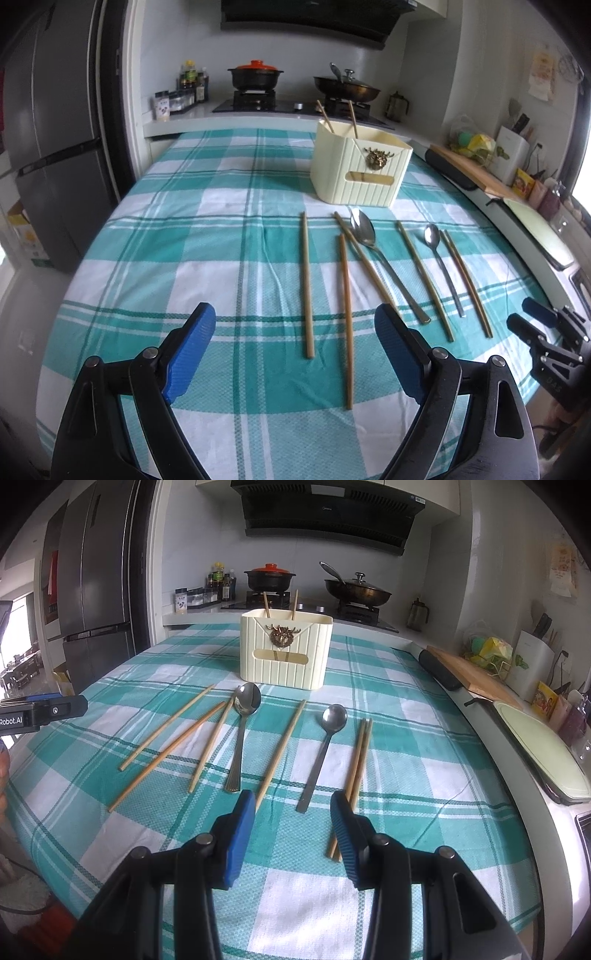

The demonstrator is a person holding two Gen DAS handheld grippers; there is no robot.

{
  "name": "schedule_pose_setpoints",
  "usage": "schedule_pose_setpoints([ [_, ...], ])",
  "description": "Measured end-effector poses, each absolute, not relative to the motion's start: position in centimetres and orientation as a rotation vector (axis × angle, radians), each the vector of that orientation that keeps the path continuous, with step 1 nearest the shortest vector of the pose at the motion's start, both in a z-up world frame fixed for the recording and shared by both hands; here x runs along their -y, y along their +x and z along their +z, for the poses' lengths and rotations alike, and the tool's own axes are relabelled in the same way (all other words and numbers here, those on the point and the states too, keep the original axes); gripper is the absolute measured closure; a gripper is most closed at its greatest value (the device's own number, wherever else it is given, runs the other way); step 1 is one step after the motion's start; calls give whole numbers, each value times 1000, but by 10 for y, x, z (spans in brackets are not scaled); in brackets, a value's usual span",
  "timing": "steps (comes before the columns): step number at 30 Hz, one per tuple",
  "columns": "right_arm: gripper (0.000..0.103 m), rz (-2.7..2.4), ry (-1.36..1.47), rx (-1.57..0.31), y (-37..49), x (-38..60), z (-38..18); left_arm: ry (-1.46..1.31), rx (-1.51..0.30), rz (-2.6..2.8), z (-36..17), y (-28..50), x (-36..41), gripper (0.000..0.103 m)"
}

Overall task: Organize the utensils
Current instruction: 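Withdraw both open tools back over the remaining utensils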

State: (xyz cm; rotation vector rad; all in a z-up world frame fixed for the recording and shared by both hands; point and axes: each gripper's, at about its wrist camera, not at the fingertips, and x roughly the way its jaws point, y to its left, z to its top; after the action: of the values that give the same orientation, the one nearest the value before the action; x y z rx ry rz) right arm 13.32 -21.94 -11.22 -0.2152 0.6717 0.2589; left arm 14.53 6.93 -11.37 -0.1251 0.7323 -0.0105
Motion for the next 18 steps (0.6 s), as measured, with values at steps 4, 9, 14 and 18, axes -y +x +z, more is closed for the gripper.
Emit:
schedule_pose_setpoints([
  [4, 60, 252, -188, -675, 134, 225, -112, -123, -753, 1, -118, 149, -69, 13],
  [9, 60, 227, -144, -670, 134, 238, -115, -199, -816, 0, -128, 157, -82, 12],
  [14, 60, 233, -96, -712, 141, 244, -124, -225, -872, -5, -140, 175, -90, 12],
  [18, 60, 229, -48, -722, 147, 252, -125, -150, -899, -27, -149, 203, -80, 12],
])
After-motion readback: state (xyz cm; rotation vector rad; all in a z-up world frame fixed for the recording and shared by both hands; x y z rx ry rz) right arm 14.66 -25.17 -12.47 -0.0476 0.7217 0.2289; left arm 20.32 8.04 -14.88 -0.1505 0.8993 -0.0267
